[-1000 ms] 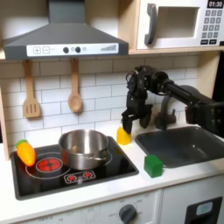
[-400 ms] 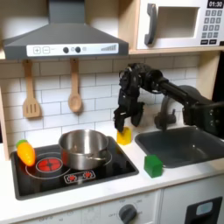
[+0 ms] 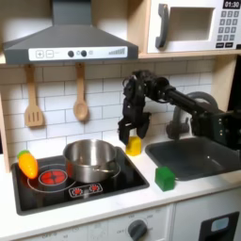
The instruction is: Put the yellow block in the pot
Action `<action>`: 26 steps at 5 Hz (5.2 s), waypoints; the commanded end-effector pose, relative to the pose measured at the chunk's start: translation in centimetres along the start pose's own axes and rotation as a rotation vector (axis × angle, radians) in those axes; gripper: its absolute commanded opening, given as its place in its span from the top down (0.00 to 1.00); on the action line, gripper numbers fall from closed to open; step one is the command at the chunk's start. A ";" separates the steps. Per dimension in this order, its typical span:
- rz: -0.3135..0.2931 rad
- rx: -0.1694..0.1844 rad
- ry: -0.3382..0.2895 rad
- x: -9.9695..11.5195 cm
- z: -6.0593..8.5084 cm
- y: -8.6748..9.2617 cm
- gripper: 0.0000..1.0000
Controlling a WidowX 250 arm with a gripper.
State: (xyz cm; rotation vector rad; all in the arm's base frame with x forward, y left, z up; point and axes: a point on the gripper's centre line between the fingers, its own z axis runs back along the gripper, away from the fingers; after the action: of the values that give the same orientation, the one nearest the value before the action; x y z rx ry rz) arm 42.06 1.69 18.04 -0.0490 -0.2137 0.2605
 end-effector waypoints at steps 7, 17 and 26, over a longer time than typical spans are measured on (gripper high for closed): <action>-0.008 -0.016 0.026 -0.3 -1.9 -1.0 0.00; 0.025 -0.005 0.070 -0.4 -4.3 -1.0 1.00; 0.135 -0.100 -0.048 -1.8 5.6 9.2 1.00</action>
State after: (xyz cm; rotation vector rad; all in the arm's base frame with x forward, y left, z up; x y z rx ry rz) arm 36.52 9.97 22.25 -0.1609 -0.2606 0.3831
